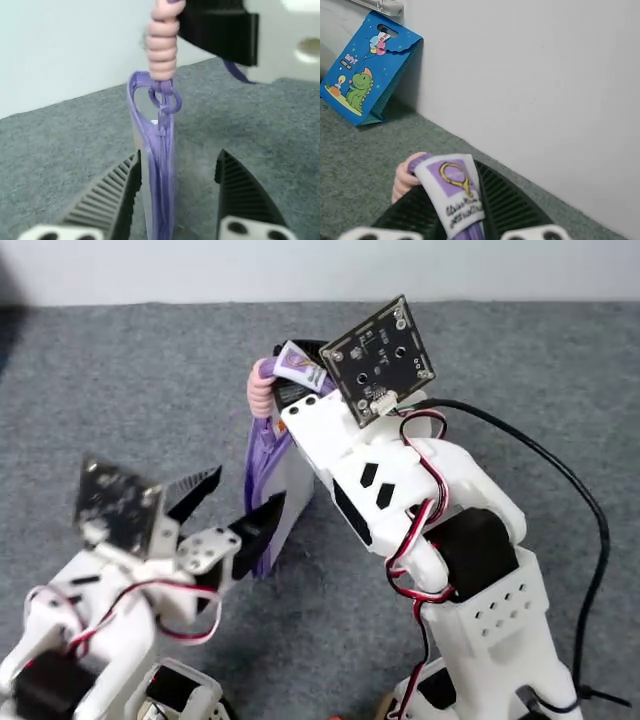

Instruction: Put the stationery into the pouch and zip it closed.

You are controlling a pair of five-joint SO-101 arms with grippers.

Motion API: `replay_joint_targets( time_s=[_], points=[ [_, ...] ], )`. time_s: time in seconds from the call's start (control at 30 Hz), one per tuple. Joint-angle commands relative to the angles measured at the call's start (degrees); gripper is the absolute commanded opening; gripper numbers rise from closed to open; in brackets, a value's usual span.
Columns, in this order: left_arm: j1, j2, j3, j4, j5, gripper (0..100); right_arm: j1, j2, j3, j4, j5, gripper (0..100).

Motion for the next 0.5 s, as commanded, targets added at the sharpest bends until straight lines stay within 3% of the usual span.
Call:
replay_joint_targets(
  time_s=[0.0,0.27,0.47],
  points=[
    [0.4,3.2,2.9,-5.4,-2.7,24,-0.8,-2.2,-3.3,0.0,-0.3,0.6],
    [0.3,4.7,11.2,-12.0,-3.2,22,-0.7,-2.4,-3.3,0.3,-0.2,0.6],
    [0.3,4.3,14.4,-16.2,-3.3,4,0.0,-2.9,-3.5,7.2,-0.5,0.7]
  ],
)
